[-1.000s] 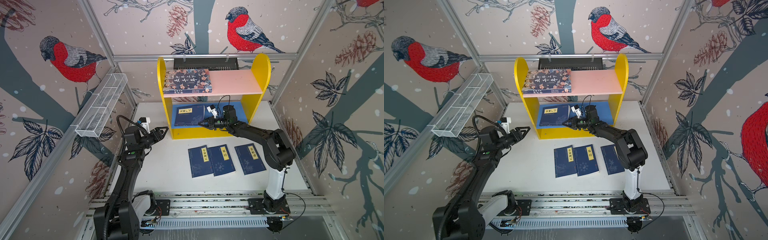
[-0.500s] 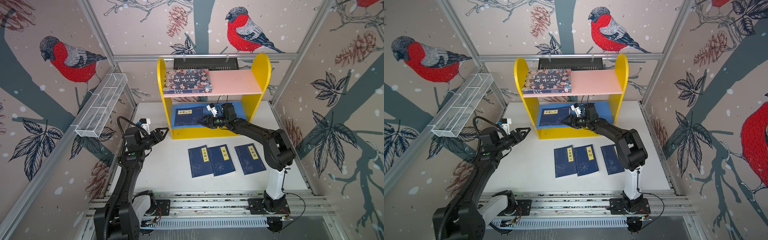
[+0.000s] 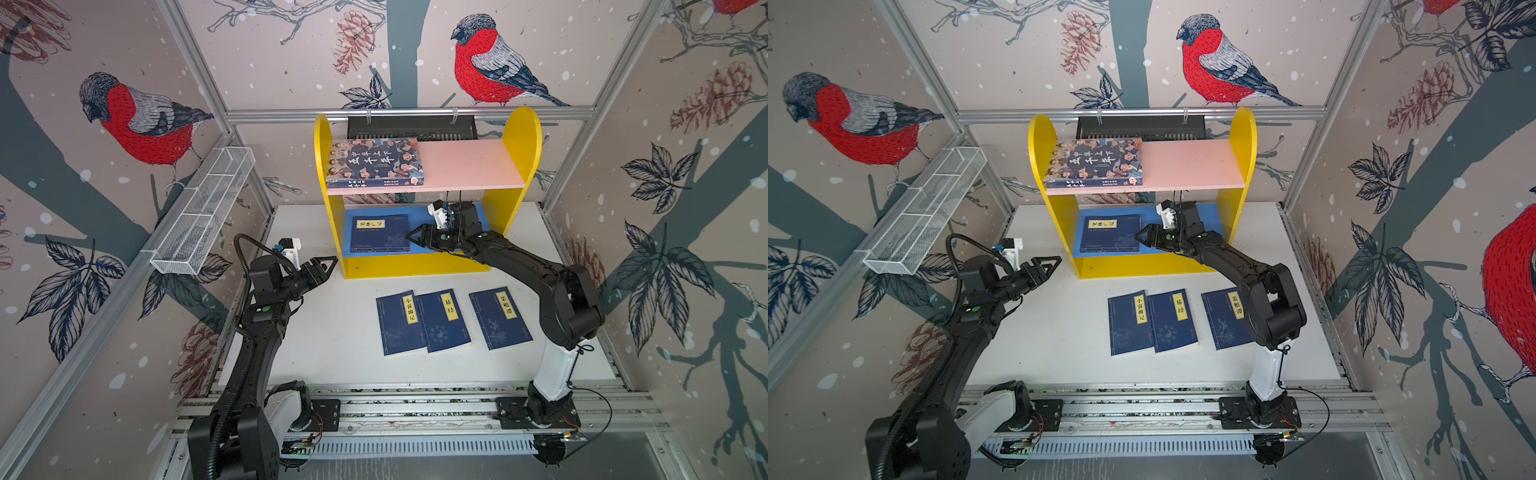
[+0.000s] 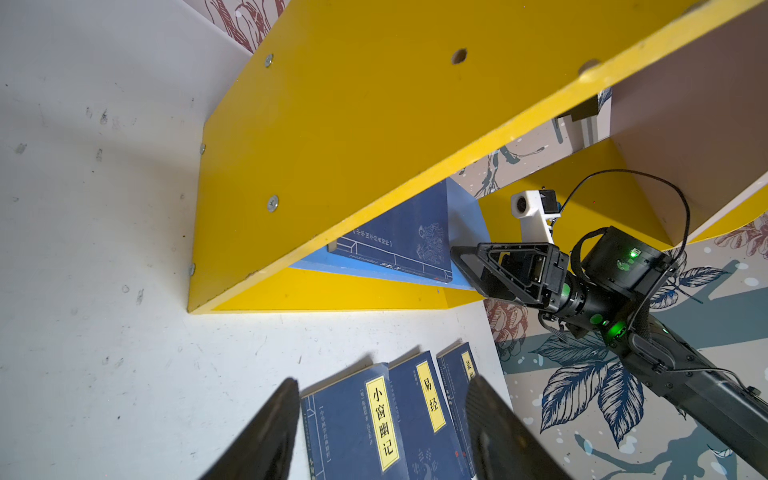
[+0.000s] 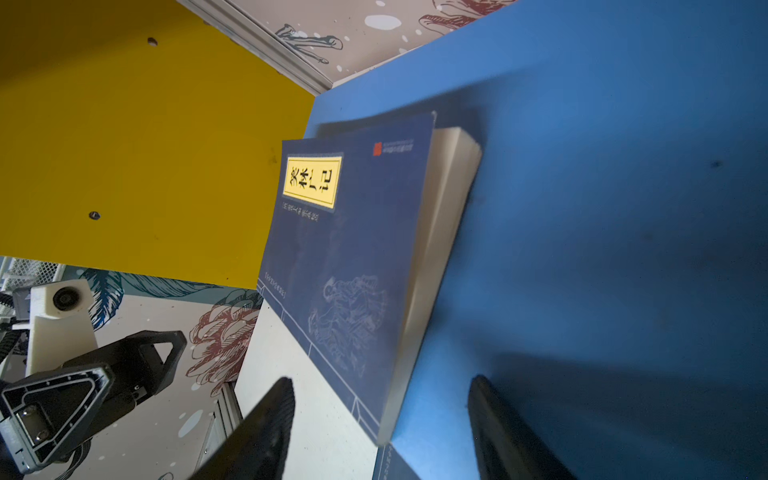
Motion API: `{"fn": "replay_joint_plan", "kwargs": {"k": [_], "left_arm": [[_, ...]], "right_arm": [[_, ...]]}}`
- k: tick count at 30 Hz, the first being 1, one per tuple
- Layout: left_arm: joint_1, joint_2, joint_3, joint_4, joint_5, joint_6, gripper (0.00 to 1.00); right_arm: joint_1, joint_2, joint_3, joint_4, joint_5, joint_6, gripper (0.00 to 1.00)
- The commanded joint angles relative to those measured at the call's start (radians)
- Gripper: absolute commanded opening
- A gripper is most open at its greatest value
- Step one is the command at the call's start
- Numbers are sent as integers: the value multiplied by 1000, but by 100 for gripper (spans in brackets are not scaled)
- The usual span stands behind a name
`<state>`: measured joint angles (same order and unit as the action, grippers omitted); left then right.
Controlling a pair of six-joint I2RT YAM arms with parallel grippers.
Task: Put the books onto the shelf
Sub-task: 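Lay the paperback flat on the blue shelf and push it back with the right gripper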
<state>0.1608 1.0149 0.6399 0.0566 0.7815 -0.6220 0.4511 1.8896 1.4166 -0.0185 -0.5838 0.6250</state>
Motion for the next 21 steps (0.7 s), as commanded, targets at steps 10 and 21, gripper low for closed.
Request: {"fn": "replay_joint_plan", "kwargs": {"k": [10,21], "left_arm": [[11,-6,-3,12,-17,16,65],[12,-20,-7,15,-21,17,65]], "right_arm": [[36,200,246,-186,43,-82,63],[69,252,289,-198,41,-74,62]]}}
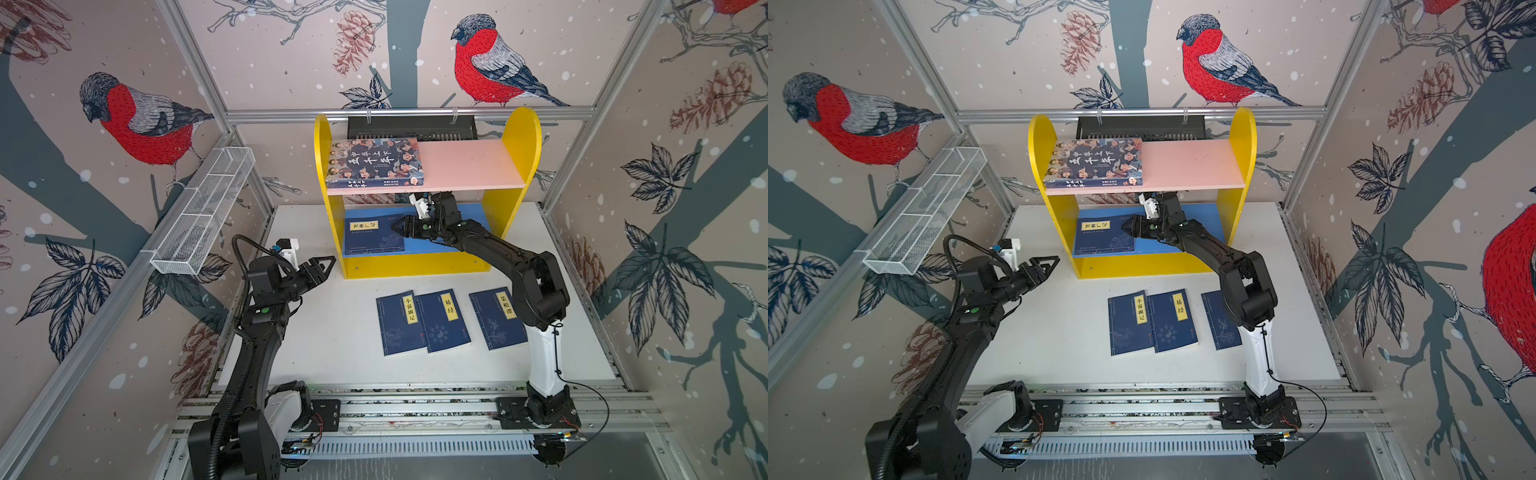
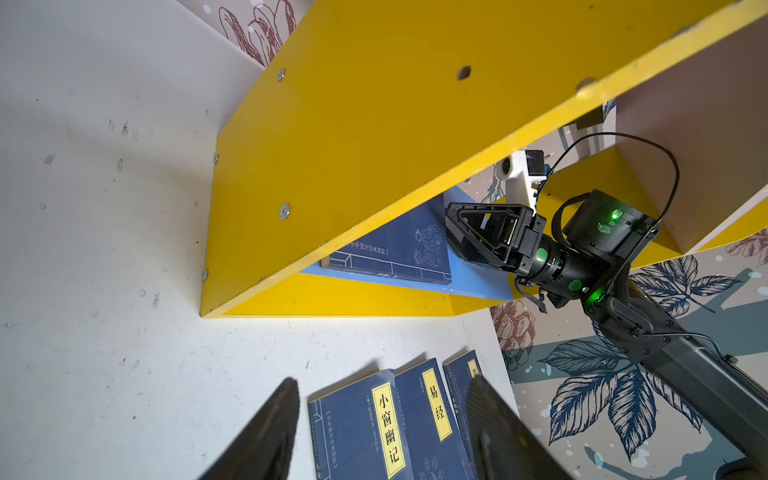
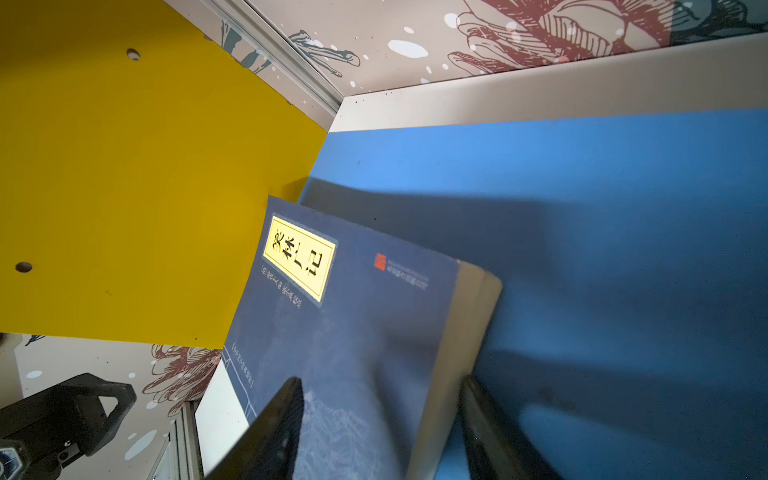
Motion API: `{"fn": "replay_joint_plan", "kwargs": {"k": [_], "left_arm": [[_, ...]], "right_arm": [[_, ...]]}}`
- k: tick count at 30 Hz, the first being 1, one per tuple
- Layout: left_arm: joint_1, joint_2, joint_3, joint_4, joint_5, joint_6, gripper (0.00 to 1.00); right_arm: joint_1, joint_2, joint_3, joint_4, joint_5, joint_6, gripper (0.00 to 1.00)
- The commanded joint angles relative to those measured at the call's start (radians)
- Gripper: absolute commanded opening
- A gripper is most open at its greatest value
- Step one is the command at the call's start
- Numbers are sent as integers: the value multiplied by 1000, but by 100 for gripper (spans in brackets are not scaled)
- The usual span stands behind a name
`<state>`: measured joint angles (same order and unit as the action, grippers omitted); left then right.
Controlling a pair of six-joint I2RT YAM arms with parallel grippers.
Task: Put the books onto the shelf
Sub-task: 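Lay the paperback flat on the blue shelf and push it back with the right gripper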
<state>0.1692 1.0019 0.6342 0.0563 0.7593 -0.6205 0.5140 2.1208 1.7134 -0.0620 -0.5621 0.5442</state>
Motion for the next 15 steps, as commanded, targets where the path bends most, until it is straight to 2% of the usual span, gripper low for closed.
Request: {"fn": "replay_joint_plan", "kwargs": {"k": [1,15], "left_arm": [[3,-8,-1,16,2,15,65],[4,-17,-4,10,-7,21,65]], "right_arm": [[6,20,-7,-154,19,10,62],[27,-1,-30,-158,40,39,63]]}}
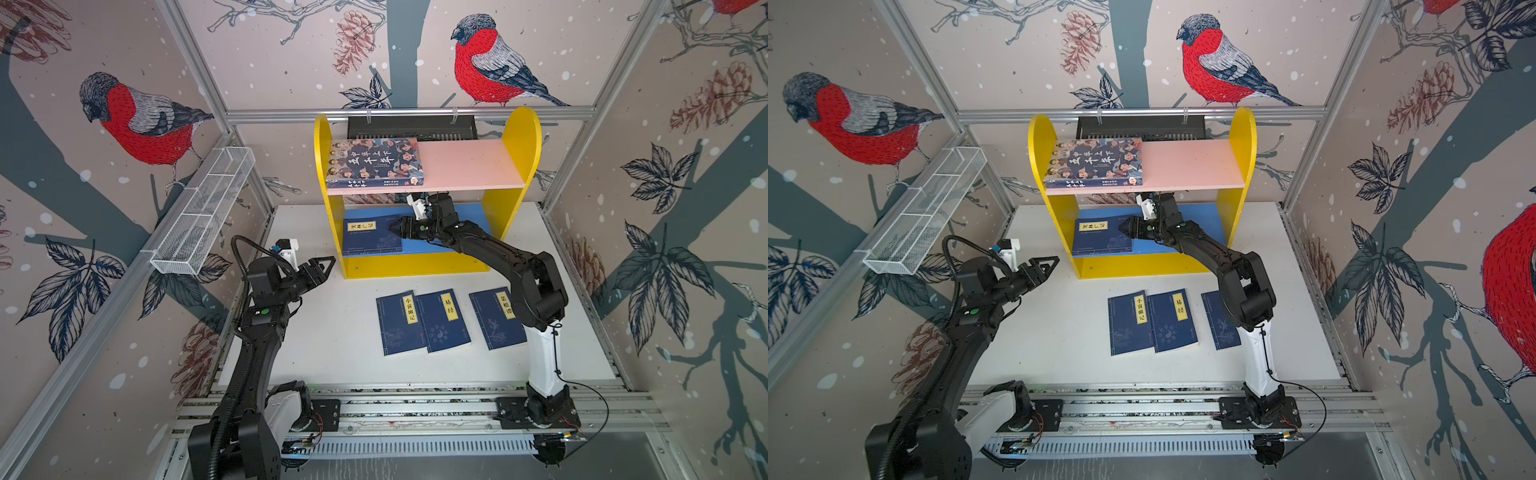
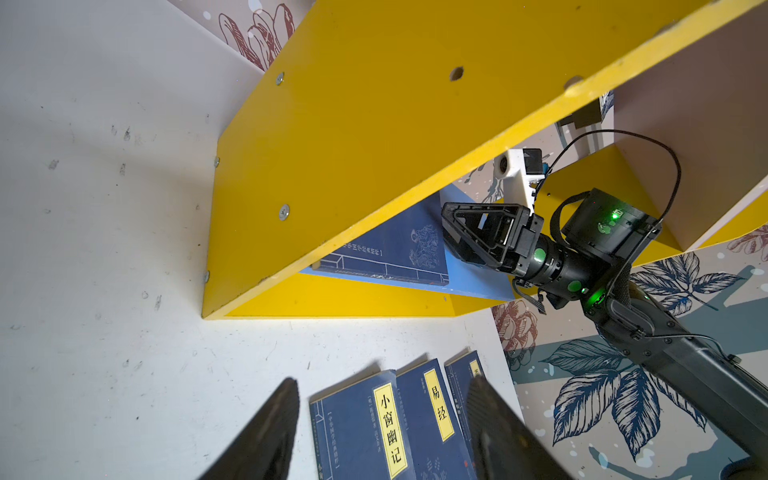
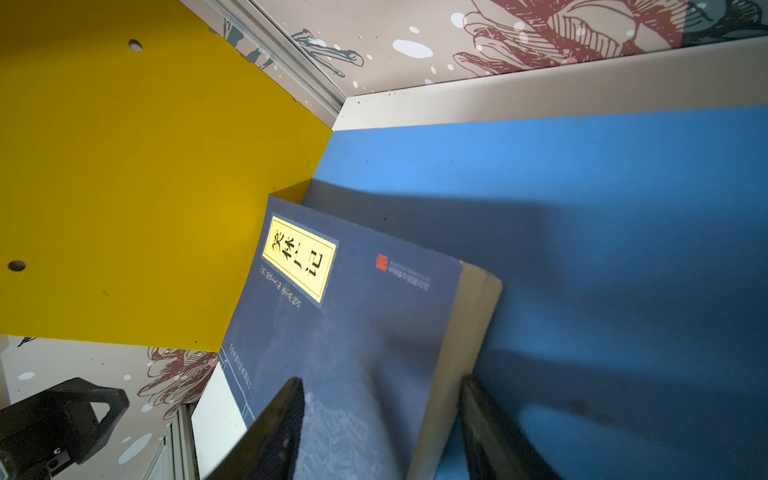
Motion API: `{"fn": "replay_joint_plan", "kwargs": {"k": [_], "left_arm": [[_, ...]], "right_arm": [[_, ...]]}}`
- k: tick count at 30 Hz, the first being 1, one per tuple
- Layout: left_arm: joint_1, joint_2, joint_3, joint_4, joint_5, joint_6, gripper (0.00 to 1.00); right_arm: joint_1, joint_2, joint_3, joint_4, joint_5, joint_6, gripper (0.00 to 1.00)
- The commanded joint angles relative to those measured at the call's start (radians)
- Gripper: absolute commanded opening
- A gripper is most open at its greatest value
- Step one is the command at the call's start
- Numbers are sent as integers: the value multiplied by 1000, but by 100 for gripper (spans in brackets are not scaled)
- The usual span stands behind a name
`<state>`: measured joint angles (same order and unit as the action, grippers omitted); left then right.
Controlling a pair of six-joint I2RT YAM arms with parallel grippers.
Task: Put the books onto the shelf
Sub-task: 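Lay the paperback flat on the blue shelf and push it back with the right gripper, then open the right gripper and draw it back toward the remaining paperbacks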
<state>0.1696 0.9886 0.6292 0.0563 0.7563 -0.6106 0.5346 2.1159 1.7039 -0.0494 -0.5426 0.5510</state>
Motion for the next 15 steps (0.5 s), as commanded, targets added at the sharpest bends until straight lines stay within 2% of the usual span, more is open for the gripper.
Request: {"fn": "replay_joint_plan", "kwargs": {"k": [1,11,15], "left_arm": [[4,-7,1,8,-5,11,65],[4,-8,1,0,-17,21,65],[4,-12,5,-16,-30,37,65]], "right_arm": [[7,-3,-31,-168,26,39,63],[4,-58,-84,-158,73,55,66],[-16,-82,-115,-128,131,72,67]]}}
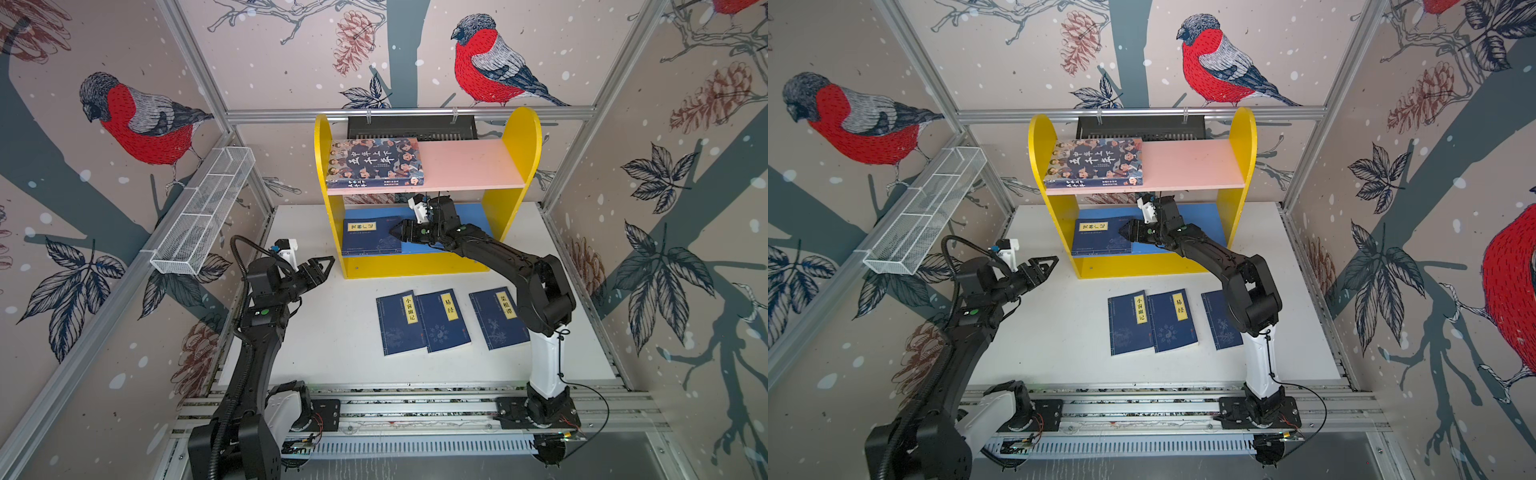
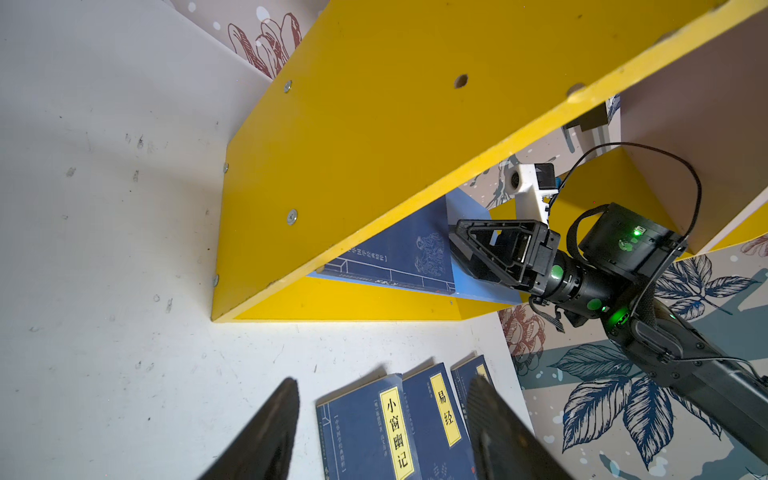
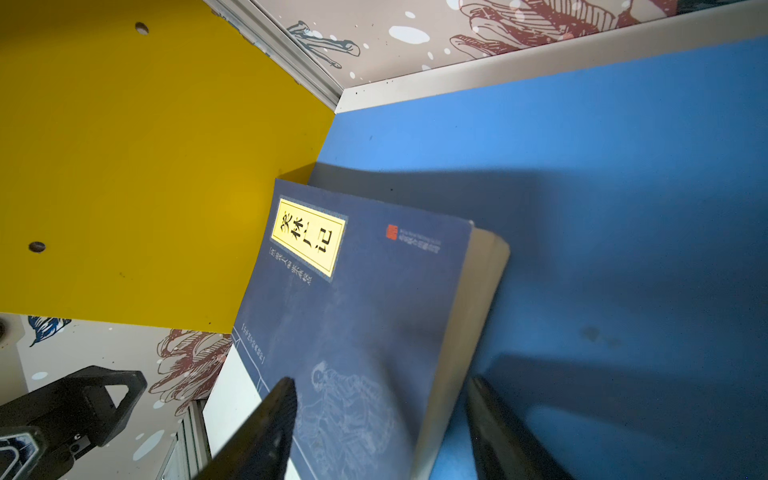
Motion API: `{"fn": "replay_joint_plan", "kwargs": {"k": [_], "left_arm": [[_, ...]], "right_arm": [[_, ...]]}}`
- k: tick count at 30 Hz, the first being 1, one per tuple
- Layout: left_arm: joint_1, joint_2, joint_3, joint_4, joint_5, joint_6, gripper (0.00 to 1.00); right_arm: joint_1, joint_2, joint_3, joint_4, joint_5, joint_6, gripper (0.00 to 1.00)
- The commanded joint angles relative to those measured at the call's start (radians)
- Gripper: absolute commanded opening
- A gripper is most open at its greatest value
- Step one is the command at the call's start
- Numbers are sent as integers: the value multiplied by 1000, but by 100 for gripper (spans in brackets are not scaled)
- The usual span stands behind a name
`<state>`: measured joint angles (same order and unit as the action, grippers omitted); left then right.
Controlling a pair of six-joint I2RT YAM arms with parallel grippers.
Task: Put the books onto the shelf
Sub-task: 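Open the right gripper and draw it back toward the remaining paperbacks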
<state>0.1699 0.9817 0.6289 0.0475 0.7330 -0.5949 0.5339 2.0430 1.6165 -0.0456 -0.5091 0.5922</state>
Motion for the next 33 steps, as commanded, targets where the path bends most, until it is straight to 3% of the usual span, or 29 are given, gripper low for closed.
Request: {"fn": "replay_joint_plan", "kwargs": {"k": [1,5,11,18,24,33], "left_arm": [[3,-6,5,-14,-7,24,65],[3,-8,-27,-8,12,-2,66],[-14,4,-167,117,63,-140,71],[-82,61,-267,215,56,-161,76],[-137,168,-287,208,25,-98,77],[-204,269,-304,245,15,-58,77]], "right_arm": [[-23,-26,-44,-119,116,35,66],[-38,-147,-180,-36,152,53,66],[-21,-386,-431,6,189,48,65],[98,-640,-721,-6,192,23,64],[215,-612,-780,-64,190,12,64],[242,-442,-787,-24,250,72,65]]}}
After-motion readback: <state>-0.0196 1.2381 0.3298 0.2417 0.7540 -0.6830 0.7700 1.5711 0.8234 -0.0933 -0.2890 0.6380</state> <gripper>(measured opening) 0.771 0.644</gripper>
